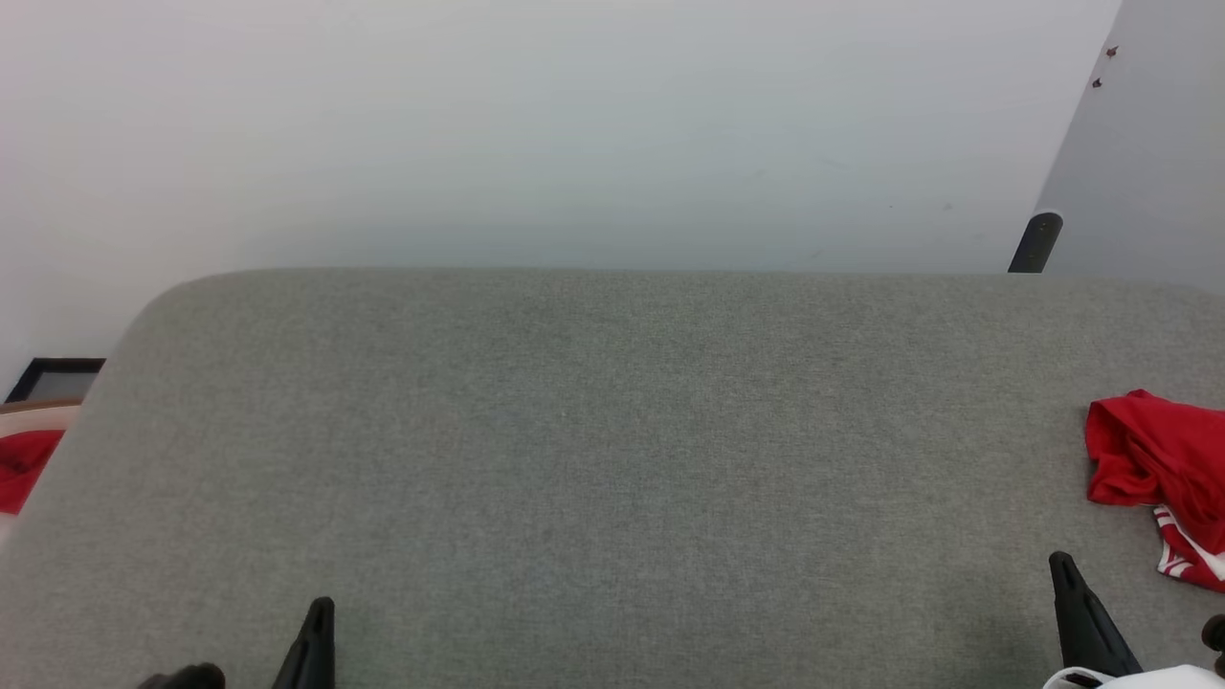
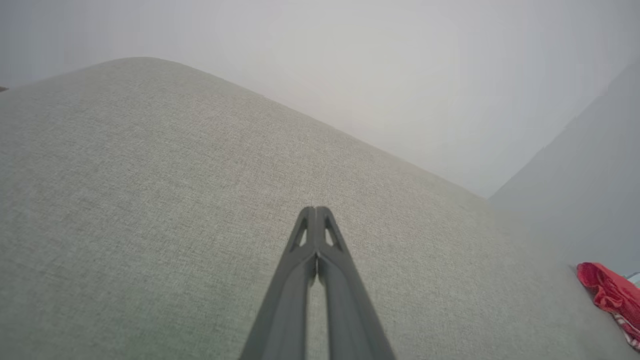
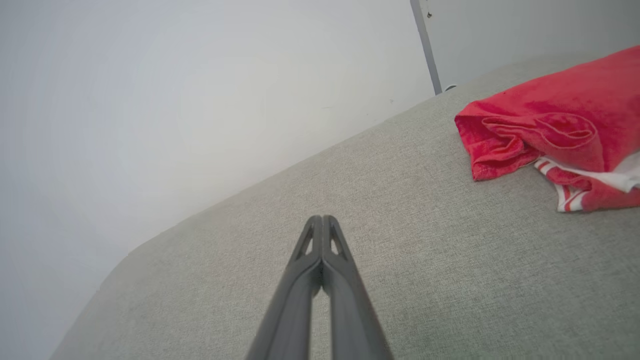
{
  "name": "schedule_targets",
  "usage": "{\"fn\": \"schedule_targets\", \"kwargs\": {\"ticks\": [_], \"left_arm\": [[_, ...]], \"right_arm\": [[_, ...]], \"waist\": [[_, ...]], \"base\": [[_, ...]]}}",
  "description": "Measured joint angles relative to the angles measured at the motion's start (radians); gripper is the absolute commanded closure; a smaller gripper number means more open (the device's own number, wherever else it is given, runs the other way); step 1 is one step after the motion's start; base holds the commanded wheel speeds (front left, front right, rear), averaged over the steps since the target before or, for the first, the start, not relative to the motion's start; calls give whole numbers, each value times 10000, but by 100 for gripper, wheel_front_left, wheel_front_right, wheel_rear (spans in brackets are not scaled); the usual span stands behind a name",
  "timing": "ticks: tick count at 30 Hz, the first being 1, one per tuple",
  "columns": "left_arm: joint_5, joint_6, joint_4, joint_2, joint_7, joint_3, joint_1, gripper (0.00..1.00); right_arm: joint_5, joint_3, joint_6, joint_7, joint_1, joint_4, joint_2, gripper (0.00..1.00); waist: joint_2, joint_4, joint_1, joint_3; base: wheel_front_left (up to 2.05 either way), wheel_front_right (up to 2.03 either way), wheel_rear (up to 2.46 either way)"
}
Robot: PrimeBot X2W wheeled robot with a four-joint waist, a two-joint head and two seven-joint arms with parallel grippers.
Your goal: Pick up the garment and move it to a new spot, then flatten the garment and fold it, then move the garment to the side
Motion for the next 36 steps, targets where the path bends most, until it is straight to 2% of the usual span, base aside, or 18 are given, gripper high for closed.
{"fn": "schedule_targets", "kwargs": {"ticks": [15, 36], "left_arm": [[-2059, -96, 171, -301, 596, 270, -497, 100], [-4431, -190, 384, -637, 1285, 593, -1051, 100]], "right_arm": [[2159, -6, 0, 257, -417, 370, 31, 100], [4592, -23, -2, 529, -947, 796, 54, 100]], "waist": [[0, -69, 0, 85], [0, -164, 0, 204]], "base": [[0, 0, 0], [0, 0, 0]]}}
